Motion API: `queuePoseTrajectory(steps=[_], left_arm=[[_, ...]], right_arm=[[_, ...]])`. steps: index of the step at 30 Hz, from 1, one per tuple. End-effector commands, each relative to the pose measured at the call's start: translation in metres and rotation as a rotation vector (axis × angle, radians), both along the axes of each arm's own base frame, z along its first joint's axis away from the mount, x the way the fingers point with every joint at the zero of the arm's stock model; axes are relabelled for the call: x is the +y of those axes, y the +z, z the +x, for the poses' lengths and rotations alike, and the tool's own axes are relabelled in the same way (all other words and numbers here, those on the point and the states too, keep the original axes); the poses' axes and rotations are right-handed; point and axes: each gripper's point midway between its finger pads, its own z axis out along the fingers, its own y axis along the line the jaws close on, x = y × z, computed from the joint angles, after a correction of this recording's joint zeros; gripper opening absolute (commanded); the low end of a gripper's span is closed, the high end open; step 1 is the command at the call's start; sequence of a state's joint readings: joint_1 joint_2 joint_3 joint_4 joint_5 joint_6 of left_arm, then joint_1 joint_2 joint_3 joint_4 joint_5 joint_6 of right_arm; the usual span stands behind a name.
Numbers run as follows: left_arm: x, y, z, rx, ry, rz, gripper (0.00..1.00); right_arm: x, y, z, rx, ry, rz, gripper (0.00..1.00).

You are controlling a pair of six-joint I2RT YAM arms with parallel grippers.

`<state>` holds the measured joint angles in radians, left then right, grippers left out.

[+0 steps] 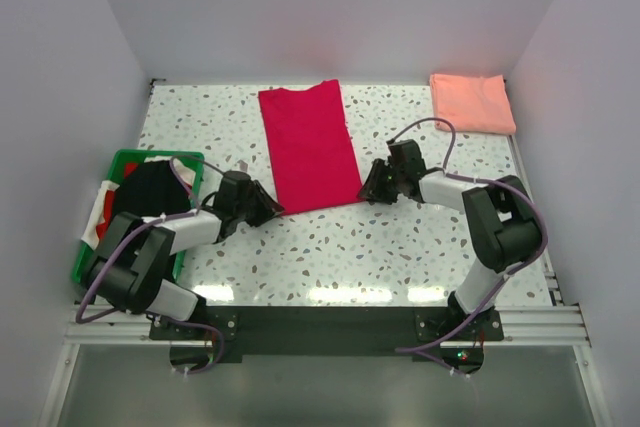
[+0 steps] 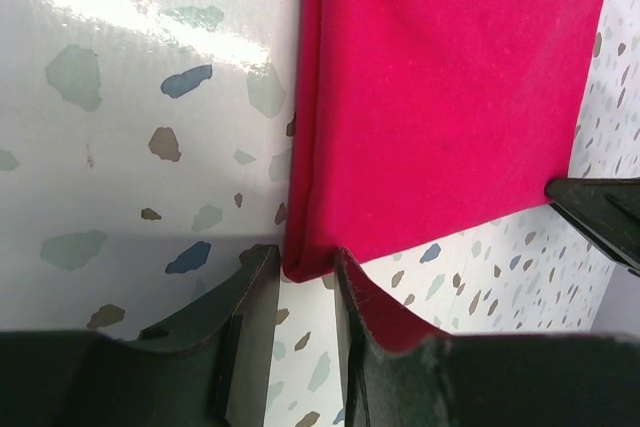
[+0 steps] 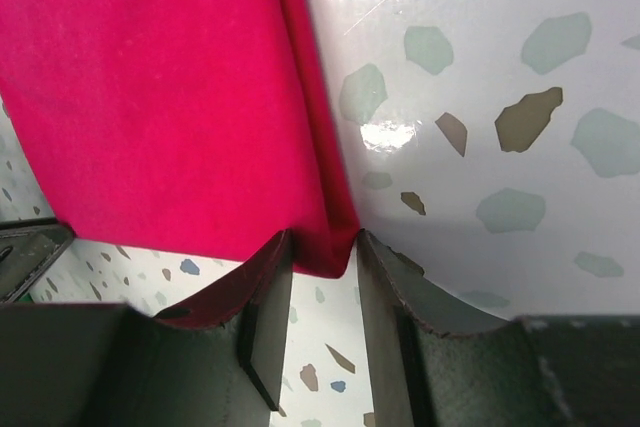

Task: Fold and stack the t-shirts
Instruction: Fold the tshirt

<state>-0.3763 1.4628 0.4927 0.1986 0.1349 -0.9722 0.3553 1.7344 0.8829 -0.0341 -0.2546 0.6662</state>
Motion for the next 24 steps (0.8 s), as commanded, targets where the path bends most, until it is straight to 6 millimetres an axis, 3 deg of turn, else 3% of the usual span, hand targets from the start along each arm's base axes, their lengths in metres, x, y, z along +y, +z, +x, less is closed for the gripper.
queuePoseTrajectory(steps=[1, 5, 12, 17, 21, 23, 24], left_arm=[[0.006, -0.019, -0.007, 0.045, 0.031, 0.049, 0.33], [0.002, -0.025, -0.009, 0.059, 0.024, 0.052, 0.27], [-0.002, -0.027, -0.012, 0.071, 0.019, 0.04, 0.0], [-0.003, -0.021, -0.018, 0.067, 0.011, 0.037, 0.0], [0.0, -0.021, -0.034, 0.076, -0.01, 0.054, 0.0], [0.002, -0.028, -0.052, 0.103, -0.028, 0.074, 0.0], [0.001, -0.024, -0.056, 0.091, -0.033, 0.068, 0.0]], right_arm=[[-0.009, -0.025, -0.013, 0.059, -0.016, -0.051, 0.35], [-0.008, -0.029, -0.014, 0.066, -0.016, -0.041, 0.3], [-0.007, -0.031, -0.019, 0.072, -0.007, -0.033, 0.14], [-0.004, -0.024, -0.026, 0.065, 0.017, -0.002, 0.0], [-0.007, -0.022, -0.047, 0.08, 0.035, 0.018, 0.0], [-0.009, -0.014, -0.055, 0.061, 0.04, 0.028, 0.0], [-0.012, -0.02, -0.069, 0.083, 0.046, 0.028, 0.0]])
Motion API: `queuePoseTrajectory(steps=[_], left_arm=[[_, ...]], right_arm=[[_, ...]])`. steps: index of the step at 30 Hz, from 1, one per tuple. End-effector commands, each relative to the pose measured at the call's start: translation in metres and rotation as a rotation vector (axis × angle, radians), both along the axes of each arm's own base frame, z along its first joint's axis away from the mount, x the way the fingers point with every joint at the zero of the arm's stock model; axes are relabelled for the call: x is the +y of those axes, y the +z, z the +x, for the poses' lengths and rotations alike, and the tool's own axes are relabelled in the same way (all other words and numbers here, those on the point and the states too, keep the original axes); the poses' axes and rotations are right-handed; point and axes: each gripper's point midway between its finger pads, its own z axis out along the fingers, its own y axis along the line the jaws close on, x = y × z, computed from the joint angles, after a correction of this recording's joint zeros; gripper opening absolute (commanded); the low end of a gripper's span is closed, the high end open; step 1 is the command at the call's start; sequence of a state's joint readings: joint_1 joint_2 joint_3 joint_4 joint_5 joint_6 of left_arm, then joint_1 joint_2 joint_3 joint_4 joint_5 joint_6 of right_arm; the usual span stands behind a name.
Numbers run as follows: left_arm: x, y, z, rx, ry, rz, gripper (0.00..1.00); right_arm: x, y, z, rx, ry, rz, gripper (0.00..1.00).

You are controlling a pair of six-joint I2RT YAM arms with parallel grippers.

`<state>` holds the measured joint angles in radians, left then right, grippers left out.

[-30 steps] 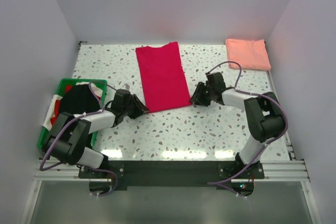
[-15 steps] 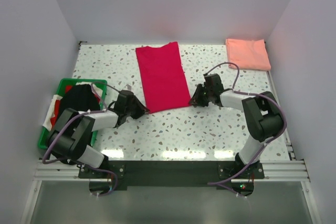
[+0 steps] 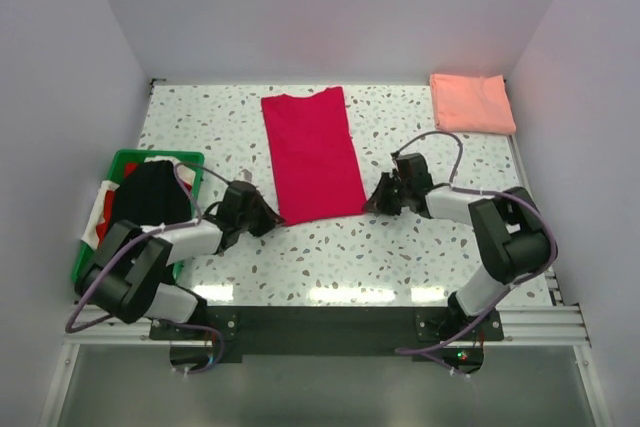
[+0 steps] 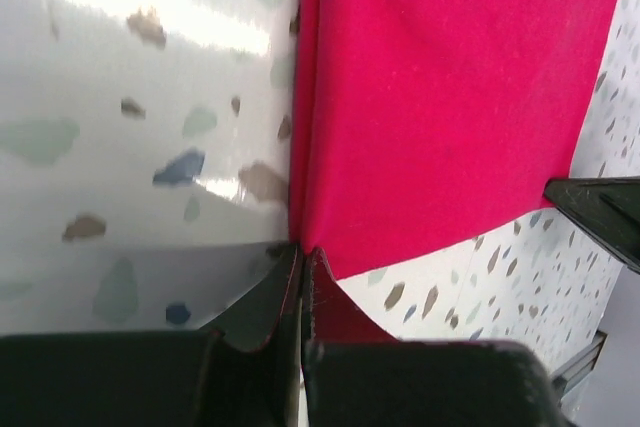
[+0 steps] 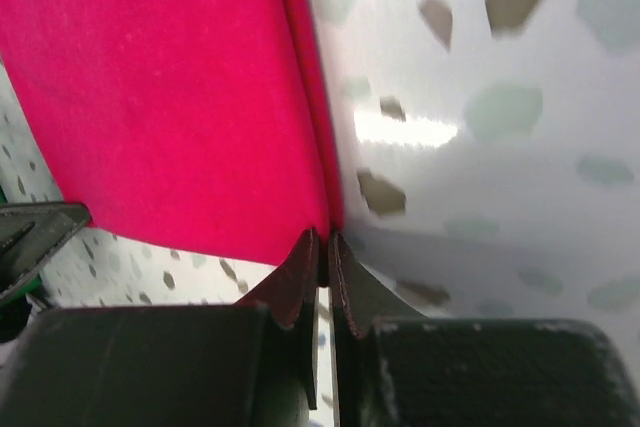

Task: Fold and stack the t-shirts
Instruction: Fold the tshirt

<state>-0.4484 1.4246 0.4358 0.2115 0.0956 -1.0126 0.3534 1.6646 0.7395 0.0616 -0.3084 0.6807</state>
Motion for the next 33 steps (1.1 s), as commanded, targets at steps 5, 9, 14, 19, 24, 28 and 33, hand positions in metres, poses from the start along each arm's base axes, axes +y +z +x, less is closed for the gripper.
queuePoseTrajectory(steps=[5, 9, 14, 19, 24, 28, 33], left_arm=[[0.009, -0.019, -0.076, 0.093, -0.049, 0.067, 0.0], [0.01, -0.014, -0.105, 0.085, -0.06, 0.063, 0.0], [0.008, -0.016, -0.136, 0.118, -0.091, 0.071, 0.0], [0.004, -0.004, -0.145, 0.106, -0.107, 0.066, 0.0], [-0.005, 0.028, -0.129, 0.031, -0.096, 0.037, 0.0], [-0.012, 0.049, -0.118, -0.012, -0.092, 0.03, 0.0], [-0.012, 0.07, -0.109, -0.037, -0.074, 0.058, 0.0]], right_arm=[[-0.021, -0.009, -0.079, 0.077, 0.033, 0.003, 0.0], [-0.033, -0.011, -0.122, 0.097, 0.034, 0.021, 0.0], [-0.035, 0.012, -0.154, 0.048, 0.027, 0.091, 0.0], [-0.044, 0.026, -0.169, 0.012, 0.003, 0.085, 0.0], [-0.048, 0.041, -0.161, -0.035, 0.007, 0.051, 0.0], [-0.051, 0.048, -0.151, -0.053, 0.019, 0.005, 0.0], [-0.055, 0.076, -0.133, -0.125, 0.009, -0.041, 0.0]])
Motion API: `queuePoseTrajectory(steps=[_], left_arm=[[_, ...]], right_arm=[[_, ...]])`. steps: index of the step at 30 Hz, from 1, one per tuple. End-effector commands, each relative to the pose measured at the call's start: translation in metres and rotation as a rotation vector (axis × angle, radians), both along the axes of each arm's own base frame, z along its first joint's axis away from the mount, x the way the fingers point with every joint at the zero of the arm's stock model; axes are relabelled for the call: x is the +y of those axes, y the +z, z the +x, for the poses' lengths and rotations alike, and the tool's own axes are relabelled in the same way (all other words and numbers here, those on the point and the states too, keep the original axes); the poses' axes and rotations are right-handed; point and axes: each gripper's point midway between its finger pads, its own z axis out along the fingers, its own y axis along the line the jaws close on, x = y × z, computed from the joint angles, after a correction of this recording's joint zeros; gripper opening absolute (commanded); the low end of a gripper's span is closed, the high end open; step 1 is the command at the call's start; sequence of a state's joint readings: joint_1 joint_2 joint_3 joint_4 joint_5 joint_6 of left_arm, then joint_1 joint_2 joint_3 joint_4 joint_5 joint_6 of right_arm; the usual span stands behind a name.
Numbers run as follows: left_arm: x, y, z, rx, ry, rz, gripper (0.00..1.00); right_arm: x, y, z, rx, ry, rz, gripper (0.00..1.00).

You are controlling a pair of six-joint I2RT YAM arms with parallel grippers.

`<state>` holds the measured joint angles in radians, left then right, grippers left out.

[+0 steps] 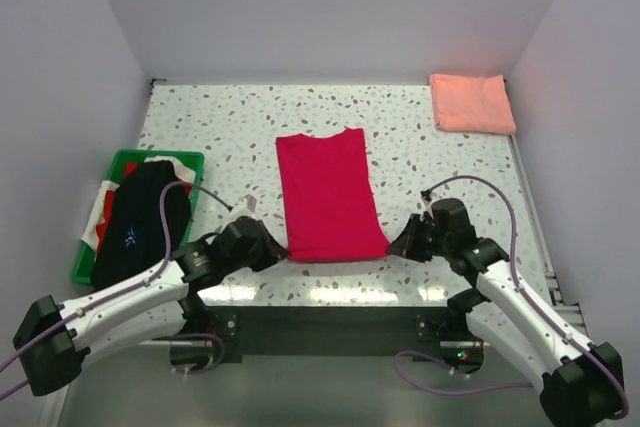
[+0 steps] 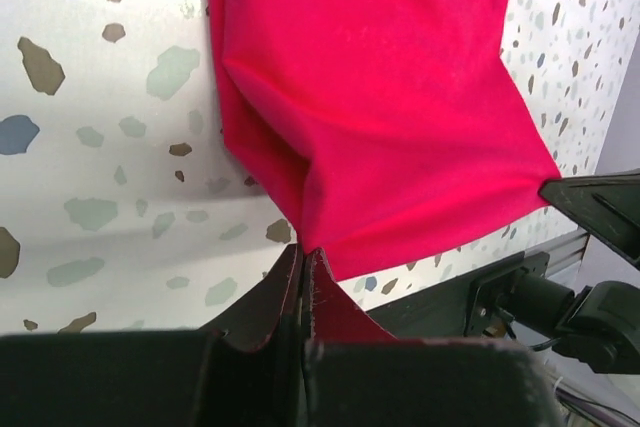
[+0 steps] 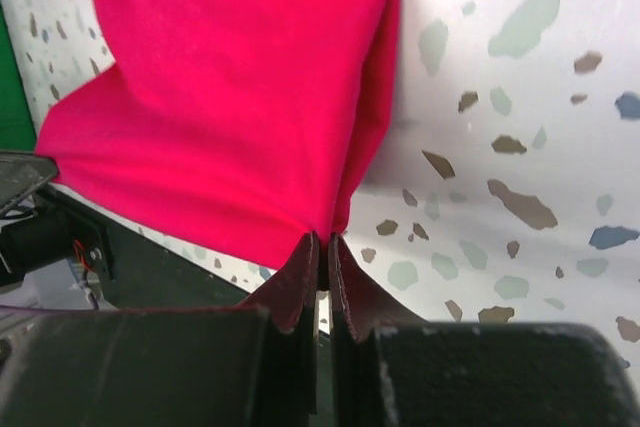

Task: Fold and stack the t-shirts
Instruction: Fold the tshirt

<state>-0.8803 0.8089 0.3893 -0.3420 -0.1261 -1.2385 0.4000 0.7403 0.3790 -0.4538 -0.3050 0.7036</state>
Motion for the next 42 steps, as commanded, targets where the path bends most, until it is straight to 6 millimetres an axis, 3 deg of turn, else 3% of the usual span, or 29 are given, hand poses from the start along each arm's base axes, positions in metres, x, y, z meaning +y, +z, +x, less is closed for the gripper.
queuePoseTrajectory(steps=[1, 5, 9, 13, 14, 17, 18, 19, 20, 21, 24, 25, 26, 27, 28, 29, 31, 36, 41, 42], left_arm=[[0.012, 0.013, 0.011, -0.037, 0.049, 0.084, 0.0], [0.012, 0.04, 0.026, -0.101, 0.069, 0.095, 0.0], [0.011, 0.053, 0.046, -0.15, 0.066, 0.137, 0.0], [0.019, 0.063, 0.08, -0.18, 0.055, 0.167, 0.0], [0.017, 0.071, 0.088, -0.197, 0.056, 0.159, 0.0], [0.014, 0.078, 0.112, -0.214, 0.047, 0.192, 0.0], [0.016, 0.079, 0.12, -0.218, 0.055, 0.197, 0.0], [0.014, 0.088, 0.129, -0.236, 0.052, 0.194, 0.0], [0.012, 0.083, 0.136, -0.219, 0.045, 0.207, 0.0], [0.013, 0.085, 0.145, -0.226, 0.054, 0.196, 0.0], [0.011, 0.09, 0.166, -0.233, 0.06, 0.184, 0.0], [0.014, 0.098, 0.178, -0.249, 0.077, 0.176, 0.0], [0.014, 0.093, 0.184, -0.236, 0.079, 0.189, 0.0], [0.017, 0.094, 0.191, -0.236, 0.093, 0.194, 0.0], [0.016, 0.103, 0.2, -0.252, 0.097, 0.191, 0.0], [0.016, 0.096, 0.206, -0.236, 0.098, 0.203, 0.0], [0.018, 0.104, 0.219, -0.247, 0.116, 0.193, 0.0], [0.027, 0.109, 0.248, -0.253, 0.144, 0.193, 0.0], [0.034, 0.1, 0.267, -0.227, 0.144, 0.194, 0.0], [0.037, 0.1, 0.271, -0.228, 0.147, 0.188, 0.0]], right_arm=[[-0.011, 0.028, 0.021, -0.101, -0.02, -0.079, 0.0], [-0.015, 0.046, 0.036, -0.155, -0.044, -0.116, 0.0], [-0.012, 0.065, 0.054, -0.197, -0.039, -0.132, 0.0], [-0.006, 0.08, 0.079, -0.232, -0.043, -0.148, 0.0], [-0.004, 0.076, 0.084, -0.216, -0.037, -0.162, 0.0], [0.001, 0.101, 0.114, -0.28, -0.058, -0.172, 0.0], [0.002, 0.095, 0.122, -0.258, -0.056, -0.194, 0.0], [0.002, 0.098, 0.13, -0.27, -0.063, -0.207, 0.0], [0.005, 0.111, 0.141, -0.295, -0.072, -0.201, 0.0], [0.008, 0.106, 0.149, -0.275, -0.067, -0.211, 0.0], [0.014, 0.124, 0.172, -0.316, -0.079, -0.208, 0.0], [0.016, 0.118, 0.179, -0.301, -0.077, -0.222, 0.0], [0.018, 0.127, 0.188, -0.32, -0.085, -0.219, 0.0], [0.019, 0.119, 0.195, -0.298, -0.085, -0.229, 0.0], [0.022, 0.121, 0.2, -0.301, -0.082, -0.224, 0.0], [0.026, 0.128, 0.208, -0.317, -0.083, -0.214, 0.0], [0.028, 0.119, 0.22, -0.3, -0.081, -0.223, 0.0], [0.034, 0.124, 0.253, -0.313, -0.086, -0.197, 0.0], [0.038, 0.126, 0.282, -0.319, -0.083, -0.155, 0.0], [0.039, 0.117, 0.288, -0.3, -0.08, -0.156, 0.0]])
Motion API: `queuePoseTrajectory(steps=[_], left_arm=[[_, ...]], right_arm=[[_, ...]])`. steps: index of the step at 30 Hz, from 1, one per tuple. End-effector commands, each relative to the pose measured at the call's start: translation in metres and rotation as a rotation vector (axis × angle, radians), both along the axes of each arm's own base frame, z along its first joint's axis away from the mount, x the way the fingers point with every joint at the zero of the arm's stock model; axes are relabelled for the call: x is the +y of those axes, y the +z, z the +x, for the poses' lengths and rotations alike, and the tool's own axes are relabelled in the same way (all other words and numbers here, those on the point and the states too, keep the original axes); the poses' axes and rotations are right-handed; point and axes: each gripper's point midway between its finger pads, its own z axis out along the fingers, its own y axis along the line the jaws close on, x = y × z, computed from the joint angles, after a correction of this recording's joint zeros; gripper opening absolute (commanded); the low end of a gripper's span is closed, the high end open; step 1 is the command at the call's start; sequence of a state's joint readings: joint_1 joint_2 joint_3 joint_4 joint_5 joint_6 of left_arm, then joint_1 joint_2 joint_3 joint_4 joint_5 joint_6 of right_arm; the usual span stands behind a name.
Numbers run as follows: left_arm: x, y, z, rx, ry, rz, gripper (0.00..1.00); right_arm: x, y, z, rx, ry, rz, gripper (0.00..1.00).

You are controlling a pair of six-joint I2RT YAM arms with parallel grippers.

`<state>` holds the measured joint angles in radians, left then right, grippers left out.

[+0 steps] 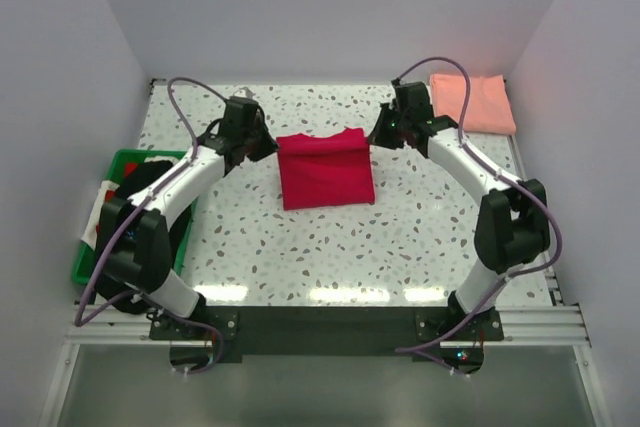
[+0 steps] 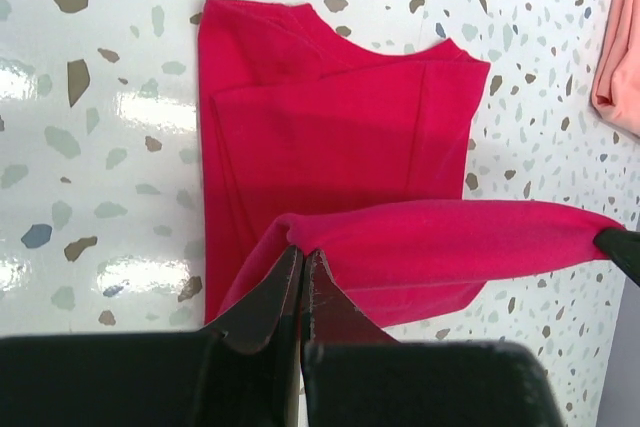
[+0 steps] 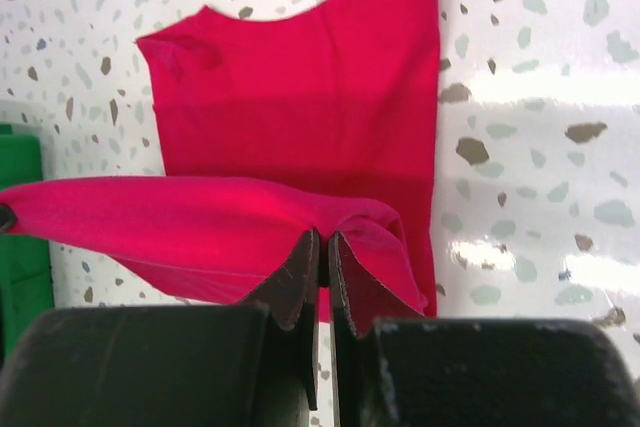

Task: Fold and stack the t-shirts
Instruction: Fold the tshirt

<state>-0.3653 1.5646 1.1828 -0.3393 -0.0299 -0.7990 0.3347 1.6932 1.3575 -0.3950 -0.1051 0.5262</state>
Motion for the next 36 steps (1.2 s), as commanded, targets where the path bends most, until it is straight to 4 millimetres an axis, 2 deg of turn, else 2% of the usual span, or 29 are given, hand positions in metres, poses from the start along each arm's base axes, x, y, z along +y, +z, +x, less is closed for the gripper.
queuePoseTrajectory(steps=[1, 2, 3, 4, 5, 6, 7, 8, 12, 13, 15, 16, 18, 19, 21, 22, 23, 24, 25, 26, 27, 28, 29, 30, 31, 32, 33, 35, 36], left_arm=[[0.006, 0.022, 0.029, -0.081, -0.003, -0.013, 0.0], [0.004, 0.015, 0.033, -0.064, -0.015, -0.02, 0.0], [0.005, 0.014, 0.037, -0.06, -0.016, -0.029, 0.0], [0.004, 0.017, 0.042, -0.07, -0.023, -0.033, 0.0], [0.003, 0.011, 0.048, -0.062, -0.031, -0.033, 0.0], [0.004, 0.01, 0.052, -0.057, -0.035, -0.041, 0.0], [0.002, 0.016, 0.058, -0.073, -0.047, -0.043, 0.0], [0.002, 0.008, 0.064, -0.059, -0.05, -0.04, 0.0], [0.005, -0.001, 0.078, -0.042, -0.043, -0.043, 0.0], [0.006, -0.001, 0.082, -0.043, -0.038, -0.046, 0.0], [0.008, -0.01, 0.088, -0.032, -0.03, -0.046, 0.0], [0.01, -0.016, 0.091, -0.023, -0.026, -0.043, 0.0], [0.011, -0.016, 0.1, -0.034, -0.022, -0.054, 0.0], [0.013, -0.026, 0.104, -0.018, -0.018, -0.051, 0.0], [0.017, -0.026, 0.116, -0.026, -0.012, -0.06, 0.0], [0.017, -0.039, 0.12, -0.005, -0.012, -0.062, 0.0], [0.021, -0.042, 0.126, -0.006, -0.01, -0.072, 0.0], [0.022, -0.041, 0.133, -0.015, -0.003, -0.079, 0.0], [0.024, -0.053, 0.137, 0.001, 0.0, -0.081, 0.0], [0.027, -0.051, 0.145, -0.021, -0.001, -0.097, 0.0], [0.028, -0.049, 0.152, -0.04, 0.0, -0.104, 0.0], [0.03, -0.059, 0.157, -0.035, 0.003, -0.107, 0.0], [0.035, -0.053, 0.169, -0.083, -0.004, -0.133, 0.03], [0.038, -0.052, 0.174, -0.104, -0.006, -0.146, 0.23], [0.042, -0.055, 0.179, -0.112, 0.0, -0.153, 0.31], [0.051, -0.045, 0.187, -0.163, 0.0, -0.175, 0.38], [0.055, -0.043, 0.188, -0.177, 0.001, -0.181, 0.49], [0.064, -0.024, 0.19, -0.231, 0.006, -0.179, 0.57], [0.065, -0.023, 0.186, -0.235, 0.004, -0.17, 0.57]], right_arm=[[0.005, 0.025, 0.033, -0.084, 0.021, 0.052, 0.0], [0.007, 0.029, 0.04, -0.093, 0.02, 0.062, 0.0], [0.006, 0.02, 0.046, -0.072, 0.017, 0.058, 0.0], [0.007, 0.017, 0.049, -0.066, 0.02, 0.063, 0.0], [0.009, 0.02, 0.054, -0.073, 0.024, 0.069, 0.0], [0.008, 0.011, 0.059, -0.057, 0.017, 0.062, 0.0], [0.008, 0.01, 0.062, -0.057, 0.016, 0.06, 0.0], [0.008, 0.013, 0.067, -0.063, 0.012, 0.061, 0.0], [0.006, 0.001, 0.081, -0.05, 0.009, 0.049, 0.0], [0.005, -0.008, 0.085, -0.033, 0.007, 0.046, 0.0], [0.005, -0.008, 0.093, -0.041, 0.007, 0.047, 0.0], [0.006, -0.019, 0.096, -0.024, 0.007, 0.047, 0.0], [0.007, -0.02, 0.105, -0.027, 0.011, 0.062, 0.0], [0.009, -0.016, 0.112, -0.041, 0.013, 0.071, 0.0], [0.012, -0.031, 0.119, -0.016, 0.02, 0.078, 0.0], [0.014, -0.024, 0.126, -0.037, 0.024, 0.087, 0.0], [0.013, -0.037, 0.131, -0.019, 0.023, 0.085, 0.0], [0.014, -0.038, 0.136, -0.026, 0.021, 0.09, 0.0], [0.016, -0.032, 0.145, -0.048, 0.029, 0.103, 0.0], [0.017, -0.032, 0.151, -0.056, 0.032, 0.109, 0.0], [0.017, -0.05, 0.158, -0.035, 0.031, 0.106, 0.03], [0.021, -0.038, 0.17, -0.074, 0.043, 0.126, 0.13], [0.02, -0.039, 0.178, -0.085, 0.05, 0.137, 0.2], [0.02, -0.058, 0.182, -0.055, 0.052, 0.138, 0.25], [0.022, -0.043, 0.192, -0.092, 0.057, 0.15, 0.39], [0.022, -0.044, 0.194, -0.09, 0.064, 0.156, 0.45], [0.018, -0.038, 0.196, -0.1, 0.063, 0.153, 0.51], [0.011, -0.033, 0.193, -0.117, 0.042, 0.129, 0.69], [0.009, -0.011, 0.193, -0.168, 0.041, 0.128, 0.7]])
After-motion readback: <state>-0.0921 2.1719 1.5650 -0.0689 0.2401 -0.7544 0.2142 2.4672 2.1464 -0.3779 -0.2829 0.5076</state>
